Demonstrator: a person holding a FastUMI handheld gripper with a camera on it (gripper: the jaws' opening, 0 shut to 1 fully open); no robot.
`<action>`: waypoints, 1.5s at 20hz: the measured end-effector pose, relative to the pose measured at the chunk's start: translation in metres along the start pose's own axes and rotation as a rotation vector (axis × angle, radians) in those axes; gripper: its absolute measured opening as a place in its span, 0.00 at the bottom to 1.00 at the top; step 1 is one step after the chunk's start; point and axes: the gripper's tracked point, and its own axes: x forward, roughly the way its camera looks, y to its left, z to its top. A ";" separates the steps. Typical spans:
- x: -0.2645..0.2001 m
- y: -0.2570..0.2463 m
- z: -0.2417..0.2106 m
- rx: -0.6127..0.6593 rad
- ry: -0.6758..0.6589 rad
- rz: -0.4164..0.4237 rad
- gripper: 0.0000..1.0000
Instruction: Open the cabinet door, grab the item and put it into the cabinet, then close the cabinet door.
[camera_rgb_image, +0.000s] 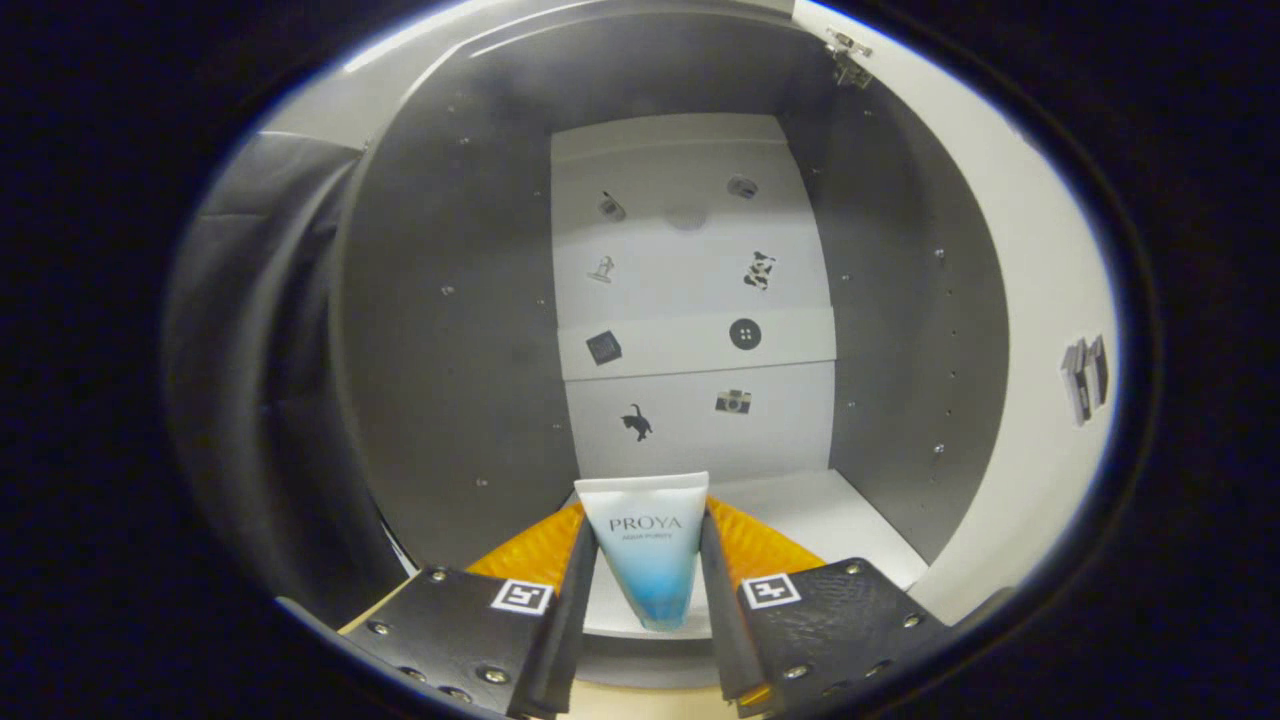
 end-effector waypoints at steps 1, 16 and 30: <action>0.011 -0.004 -0.005 0.001 0.008 -0.007 0.54; 0.045 -0.020 -0.023 0.073 0.060 -0.010 0.71; -0.135 0.007 -0.005 0.046 0.017 -0.029 0.99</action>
